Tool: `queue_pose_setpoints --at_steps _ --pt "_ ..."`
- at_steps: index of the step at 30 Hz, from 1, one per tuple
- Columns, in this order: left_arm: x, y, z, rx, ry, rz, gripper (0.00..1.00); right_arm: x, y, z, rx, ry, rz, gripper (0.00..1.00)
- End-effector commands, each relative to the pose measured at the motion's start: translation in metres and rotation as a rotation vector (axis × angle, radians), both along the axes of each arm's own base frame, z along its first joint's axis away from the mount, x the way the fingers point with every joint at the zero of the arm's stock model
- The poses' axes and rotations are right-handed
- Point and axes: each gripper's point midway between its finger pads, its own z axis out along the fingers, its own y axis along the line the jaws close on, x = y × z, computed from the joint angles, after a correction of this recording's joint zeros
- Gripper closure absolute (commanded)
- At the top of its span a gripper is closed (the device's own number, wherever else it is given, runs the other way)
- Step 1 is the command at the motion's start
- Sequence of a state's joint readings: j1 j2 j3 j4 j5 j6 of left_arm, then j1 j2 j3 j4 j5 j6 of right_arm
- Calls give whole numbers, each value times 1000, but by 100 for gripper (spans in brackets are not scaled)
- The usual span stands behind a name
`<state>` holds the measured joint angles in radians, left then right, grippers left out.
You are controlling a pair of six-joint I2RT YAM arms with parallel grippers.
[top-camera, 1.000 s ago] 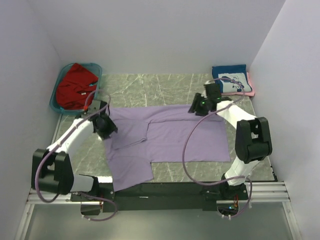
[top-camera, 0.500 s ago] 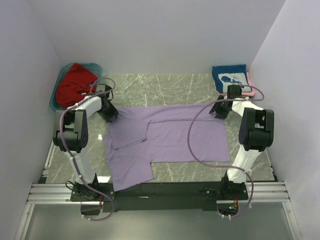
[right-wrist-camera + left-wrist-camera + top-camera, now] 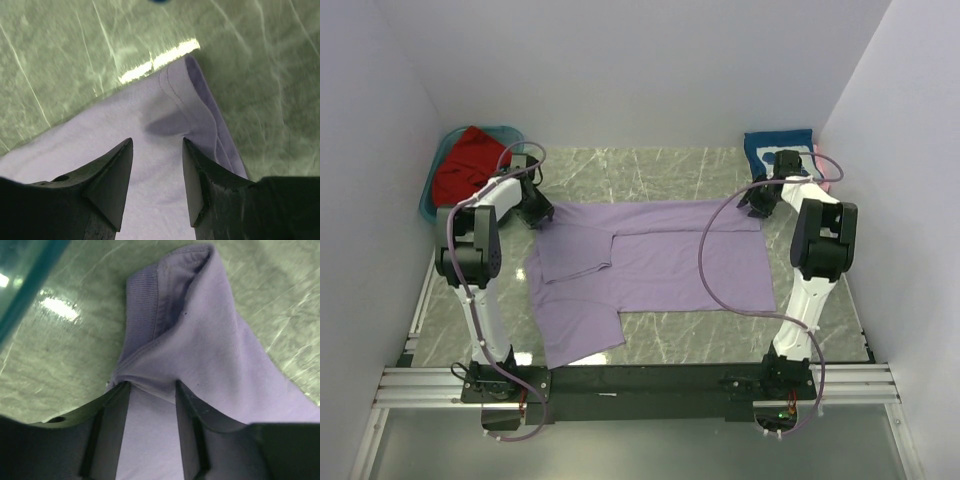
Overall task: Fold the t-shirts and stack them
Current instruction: Fold the tshirt
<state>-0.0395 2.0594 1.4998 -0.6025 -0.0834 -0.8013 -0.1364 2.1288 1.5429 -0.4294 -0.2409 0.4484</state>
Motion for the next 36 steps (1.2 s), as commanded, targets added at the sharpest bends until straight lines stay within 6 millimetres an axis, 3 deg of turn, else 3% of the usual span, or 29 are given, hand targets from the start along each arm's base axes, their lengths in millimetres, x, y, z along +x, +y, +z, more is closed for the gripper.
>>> queue_pose_setpoints --at_steps 1,3,4,6,7,8,10,11,15,18,19,25,36 --pt "-7 14 -21 37 69 11 50 0 -15 -18 -40 65 -25 48" --pt "-3 14 -9 32 41 20 49 8 -15 -8 -36 34 -21 48" --pt "-2 13 -3 24 27 19 47 11 -13 7 -27 -7 -16 48" --pt "3 9 25 1 -41 19 46 14 -5 21 8 -78 -3 48" --pt "3 5 33 -13 -60 14 45 16 -2 43 21 -136 -4 48" --pt "7 3 54 -19 -118 10 45 16 6 48 61 -171 16 48" --pt "7 -2 69 -35 -157 7 45 16 15 68 106 -224 20 48" --pt "10 -5 83 -41 -201 5 45 17 19 69 127 -249 29 49" --pt "25 -8 97 -60 -287 3 51 20 28 77 193 -290 23 51" --pt "39 -9 85 -55 -290 -4 55 25 29 68 213 -282 8 54" --pt "48 -8 69 -50 -266 -5 59 28 29 54 228 -262 -9 58" --pt "56 -2 33 -10 -205 1 64 34 24 36 227 -224 -41 65" --pt "29 36 -12 95 -50 108 64 26 -8 -1 156 -86 -166 67"
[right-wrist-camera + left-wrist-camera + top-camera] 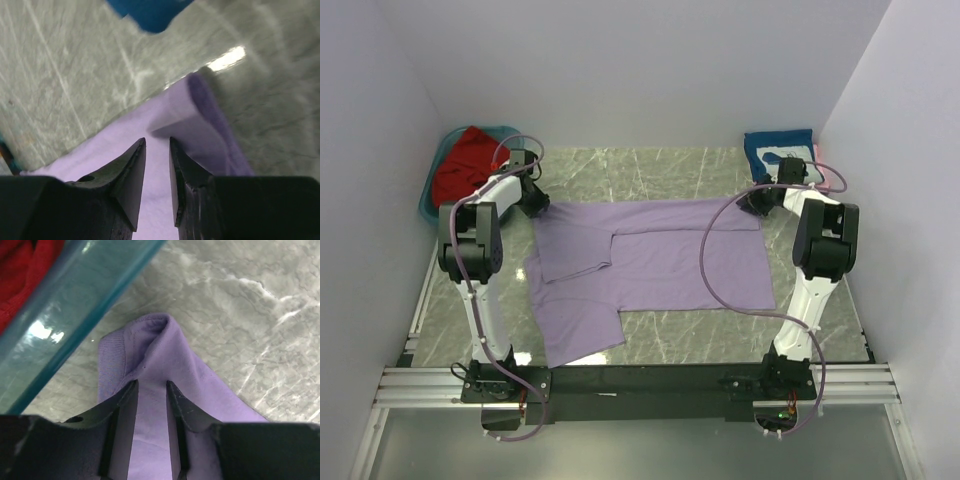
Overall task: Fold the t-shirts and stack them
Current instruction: Fold the tshirt
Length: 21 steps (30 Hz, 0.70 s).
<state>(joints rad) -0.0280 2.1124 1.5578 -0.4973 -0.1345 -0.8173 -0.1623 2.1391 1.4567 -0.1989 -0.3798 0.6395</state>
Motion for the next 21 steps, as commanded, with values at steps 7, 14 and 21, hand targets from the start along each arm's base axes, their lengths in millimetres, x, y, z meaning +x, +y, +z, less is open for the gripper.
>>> queue_pose_setpoints --at_steps 7,14,21 --pt "-2 22 -19 49 80 58 62 6 -29 -14 -30 71 -85 66" --pt "19 13 -16 10 45 15 57 24 -30 -19 -17 87 -70 65" --pt "47 5 6 -19 -28 -32 48 61 -33 11 -34 -13 -26 64"
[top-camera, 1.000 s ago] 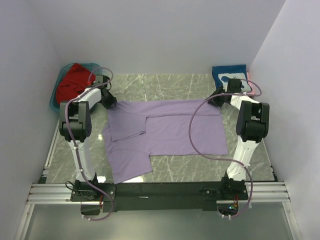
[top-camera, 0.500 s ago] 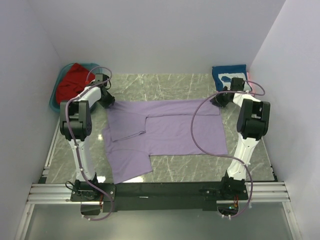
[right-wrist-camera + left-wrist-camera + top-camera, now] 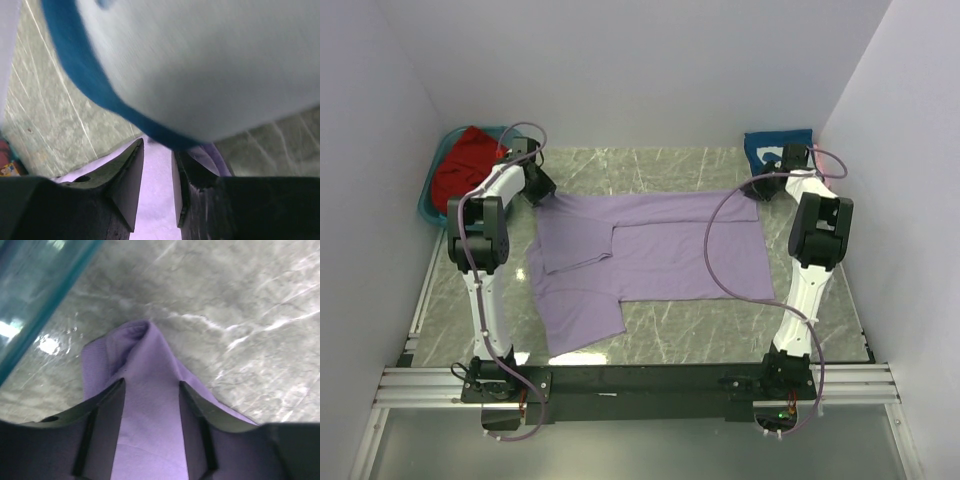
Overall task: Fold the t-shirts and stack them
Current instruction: Fold the tshirt
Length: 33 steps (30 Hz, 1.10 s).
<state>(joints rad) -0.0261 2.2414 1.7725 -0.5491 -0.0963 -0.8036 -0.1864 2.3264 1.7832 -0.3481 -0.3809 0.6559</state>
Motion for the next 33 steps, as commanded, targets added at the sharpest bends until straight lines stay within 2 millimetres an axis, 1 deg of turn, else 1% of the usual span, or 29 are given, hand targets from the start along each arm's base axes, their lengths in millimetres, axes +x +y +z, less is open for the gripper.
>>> queue_pose_setpoints --at_steps 1,3,4,6,7,9,10,11,12,13,14,15,16,17,18,19,20,21,22,23,24,25,26,27,28,29,30,31,33 --pt "9 11 6 3 -11 -5 46 15 -12 20 -51 -48 19 63" --pt "14 11 29 5 -56 -11 42 20 -12 40 -70 -98 35 63" --pt "15 10 38 4 -73 -15 41 20 -12 61 -77 -141 42 63" --pt "16 7 68 -14 -129 -21 37 16 -10 75 -90 -165 51 62" --pt "14 5 76 -23 -141 -24 34 13 -10 94 -102 -194 54 62" --pt "10 2 107 -36 -192 -31 30 1 -9 100 -125 -185 59 59" --pt "5 0 114 -41 -197 -30 27 -5 -6 120 -145 -212 64 57" --pt "-3 -1 135 -42 -223 -28 26 -15 -7 116 -169 -187 54 53" --pt "-13 -6 138 -43 -217 -34 26 -24 -6 116 -186 -169 57 51" --pt "-21 -8 144 -33 -219 -31 22 -34 -4 134 -205 -190 55 49" --pt "-33 -10 167 -28 -257 -36 22 -49 4 123 -214 -151 68 45" --pt "-51 -19 157 -25 -219 -53 20 -60 5 120 -237 -128 67 44" --pt "-62 -21 160 -17 -215 -56 17 -71 9 134 -253 -149 67 43" --pt "-78 -25 177 -5 -241 -59 17 -90 19 116 -253 -101 89 40" --pt "-99 -25 159 4 -182 -56 16 -100 24 114 -261 -92 98 40" --pt "-112 -26 157 10 -172 -56 16 -112 28 127 -280 -119 100 39" --pt "-125 -23 154 27 -159 -48 16 -131 33 111 -285 -76 113 38" --pt "-152 -23 148 38 -139 -55 16 -142 45 109 -303 -69 143 37" --pt "-166 -22 143 50 -123 -52 16 -153 47 121 -334 -96 135 37" --pt "-182 -19 152 60 -149 -46 16 -170 47 108 -354 -61 139 36" --pt "-202 -19 129 76 -94 -52 16 -181 67 106 -367 -66 184 36" --pt "-217 -18 121 82 -69 -55 16 -191 71 115 -381 -97 183 35" --pt "-229 -17 123 78 -81 -55 16 -208 77 100 -380 -65 209 35" --pt "-248 -14 100 89 -26 -51 17 -218 81 96 -381 -55 219 35" --pt "-256 -12 92 94 -13 -46 19 -228 90 100 -388 -79 242 35" --pt "-264 -10 88 94 -16 -40 21 -244 89 84 -403 -43 249 35" --pt "-278 -8 70 97 29 -39 23 -252 90 81 -405 -43 256 35" --pt "-283 -8 63 95 40 -40 26 -259 91 84 -403 -67 257 35" --pt "-289 -9 47 84 57 -42 29 -278 84 72 -419 -56 247 35"
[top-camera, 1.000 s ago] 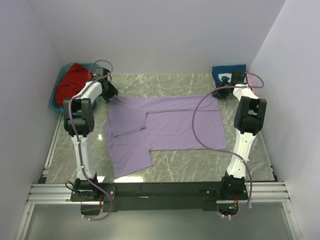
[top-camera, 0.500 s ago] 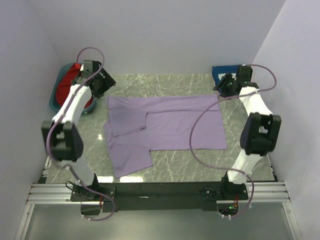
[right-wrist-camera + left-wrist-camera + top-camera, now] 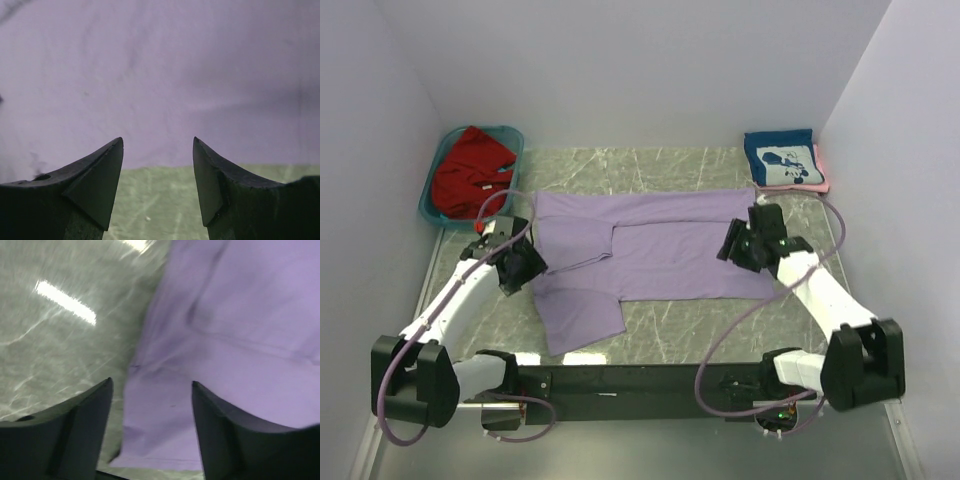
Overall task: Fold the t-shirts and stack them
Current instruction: Fold the tshirt
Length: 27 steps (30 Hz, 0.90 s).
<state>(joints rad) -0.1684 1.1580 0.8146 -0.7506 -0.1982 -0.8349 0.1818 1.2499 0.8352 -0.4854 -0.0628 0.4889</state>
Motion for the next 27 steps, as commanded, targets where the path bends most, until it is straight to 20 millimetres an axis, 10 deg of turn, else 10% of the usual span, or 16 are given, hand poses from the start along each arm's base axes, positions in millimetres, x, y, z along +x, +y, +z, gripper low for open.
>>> queue_pose_setpoints --at_steps 1,12,27 --pt "-6 2 -16 3 -3 25 33 -16 -19 -2 -66 -49 -48 36" --pt "10 -1 -47 10 56 25 47 -42 -40 -33 -122 2 -100 38" --pt "-21 4 -82 35 217 45 61 -49 -83 -41 -105 41 -283 40"
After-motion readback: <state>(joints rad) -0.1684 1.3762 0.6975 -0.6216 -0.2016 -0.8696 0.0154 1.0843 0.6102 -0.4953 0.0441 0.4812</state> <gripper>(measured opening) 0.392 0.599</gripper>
